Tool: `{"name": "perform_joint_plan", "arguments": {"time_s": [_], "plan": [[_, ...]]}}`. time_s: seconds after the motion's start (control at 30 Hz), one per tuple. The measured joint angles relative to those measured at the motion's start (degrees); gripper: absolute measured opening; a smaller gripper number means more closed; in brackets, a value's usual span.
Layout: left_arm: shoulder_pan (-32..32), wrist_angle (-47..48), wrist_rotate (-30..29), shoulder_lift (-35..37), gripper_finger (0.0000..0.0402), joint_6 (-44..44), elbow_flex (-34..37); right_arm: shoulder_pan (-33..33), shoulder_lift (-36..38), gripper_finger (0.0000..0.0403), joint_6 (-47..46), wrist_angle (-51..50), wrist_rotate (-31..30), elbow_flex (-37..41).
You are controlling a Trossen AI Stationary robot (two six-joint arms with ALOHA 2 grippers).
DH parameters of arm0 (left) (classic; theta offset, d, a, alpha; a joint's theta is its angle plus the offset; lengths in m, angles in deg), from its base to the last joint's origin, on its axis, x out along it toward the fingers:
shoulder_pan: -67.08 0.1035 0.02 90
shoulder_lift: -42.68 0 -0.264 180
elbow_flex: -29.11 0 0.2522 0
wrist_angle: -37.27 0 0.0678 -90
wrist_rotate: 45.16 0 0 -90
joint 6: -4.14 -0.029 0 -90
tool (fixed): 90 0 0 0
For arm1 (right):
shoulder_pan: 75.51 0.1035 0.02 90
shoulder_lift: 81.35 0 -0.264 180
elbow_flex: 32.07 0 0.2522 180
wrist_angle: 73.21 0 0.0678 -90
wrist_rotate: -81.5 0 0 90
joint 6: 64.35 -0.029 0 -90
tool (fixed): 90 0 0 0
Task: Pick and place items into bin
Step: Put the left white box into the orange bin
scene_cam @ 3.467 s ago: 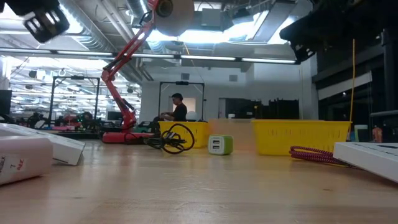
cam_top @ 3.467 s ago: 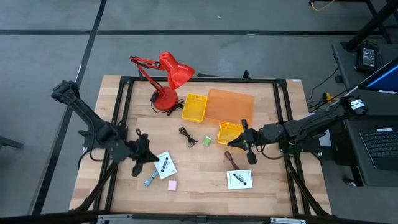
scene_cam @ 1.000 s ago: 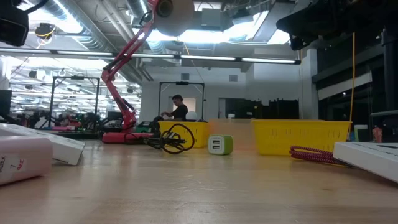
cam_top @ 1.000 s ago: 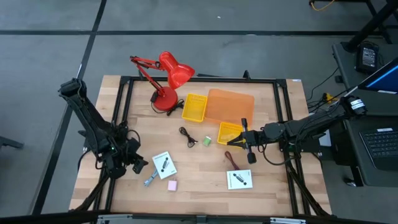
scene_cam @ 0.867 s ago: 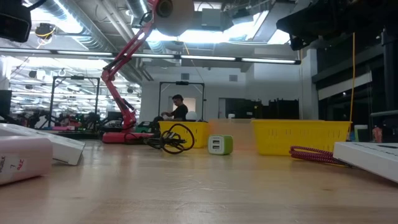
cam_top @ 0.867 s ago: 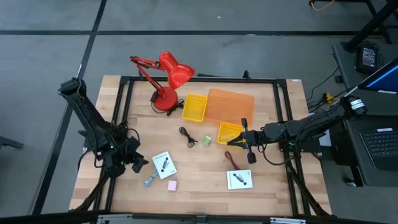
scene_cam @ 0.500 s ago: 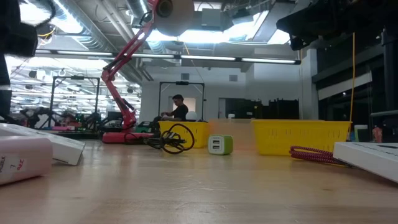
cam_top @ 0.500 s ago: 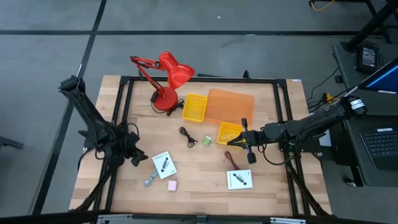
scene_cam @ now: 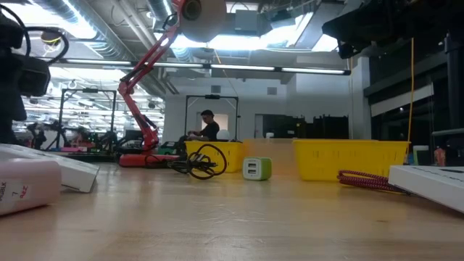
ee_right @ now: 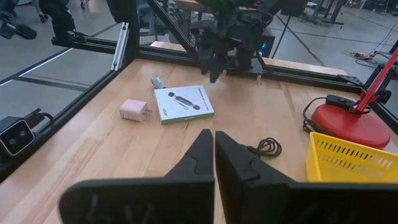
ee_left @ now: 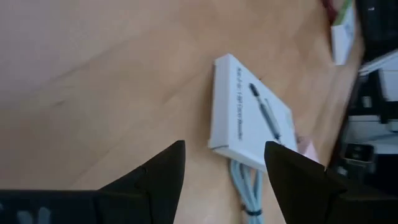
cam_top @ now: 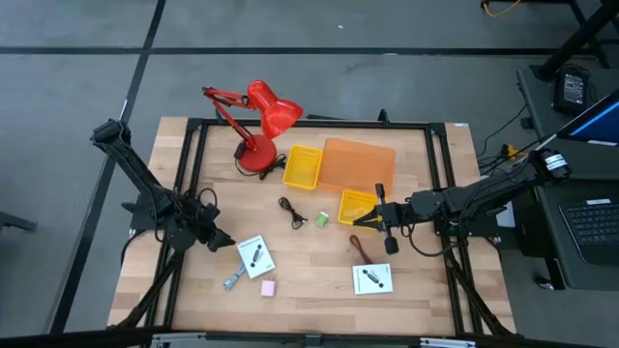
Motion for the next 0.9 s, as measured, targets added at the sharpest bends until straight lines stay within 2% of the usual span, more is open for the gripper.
{"name": "perform_joint_plan", "arguments": {"time_s": [0.1,0.67,0.9], "plan": [[1.11,-2.58,0.4,0.0,0.0214,-1.38,1.46,0.02,0.0,0.0,0.0,0.0,0.02,0.0],[5.51,-3.7,3.55,-1.81,0.0214,-2.48,1.97,0.01,0.0,0.0,0.03,0.02,0.01,0.0],[6.9,-9.1,5.29,-4.53,0.0214,-5.37,1.97,0.0,0.0,0.0,0.11,0.03,0.01,0.0]]}}
